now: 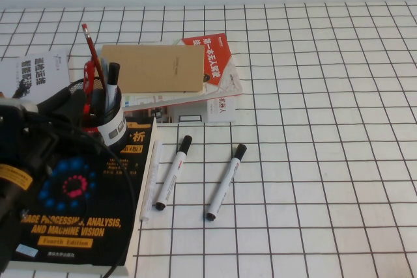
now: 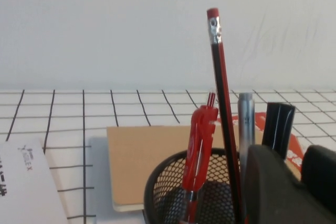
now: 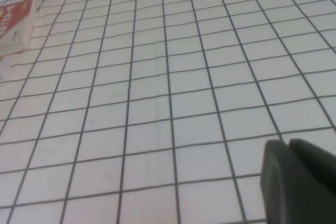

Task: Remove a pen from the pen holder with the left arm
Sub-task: 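Take a marker out of the pen holder and lay it on the table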

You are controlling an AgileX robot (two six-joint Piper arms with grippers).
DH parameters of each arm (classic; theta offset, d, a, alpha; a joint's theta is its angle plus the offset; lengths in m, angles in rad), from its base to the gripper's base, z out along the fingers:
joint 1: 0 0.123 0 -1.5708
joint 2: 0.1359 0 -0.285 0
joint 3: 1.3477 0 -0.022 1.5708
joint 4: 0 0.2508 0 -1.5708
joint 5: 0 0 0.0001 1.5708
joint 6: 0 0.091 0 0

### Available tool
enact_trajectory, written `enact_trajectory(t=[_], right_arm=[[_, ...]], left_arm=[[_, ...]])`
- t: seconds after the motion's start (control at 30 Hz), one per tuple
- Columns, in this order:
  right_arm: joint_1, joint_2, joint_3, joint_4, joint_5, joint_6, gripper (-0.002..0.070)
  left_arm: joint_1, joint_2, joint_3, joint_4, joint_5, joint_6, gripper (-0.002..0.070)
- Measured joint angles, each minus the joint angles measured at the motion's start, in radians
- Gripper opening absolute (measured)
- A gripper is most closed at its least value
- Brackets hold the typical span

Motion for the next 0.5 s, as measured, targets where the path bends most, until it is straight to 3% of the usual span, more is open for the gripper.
enact_trajectory(t=[0.3,0.5], right_arm=[[0.000,0.000,0.000,0.000,0.000,0.000,-0.0017],[0.000,0.000,0.000,0.000,0.000,0.000,-0.0016]], left_arm=[[0.000,-0.066,0.000,0.000,-0.007,0.000,0.0098],[0.000,-0.198,0.000,0.002,0.092,0.038,0.0098]])
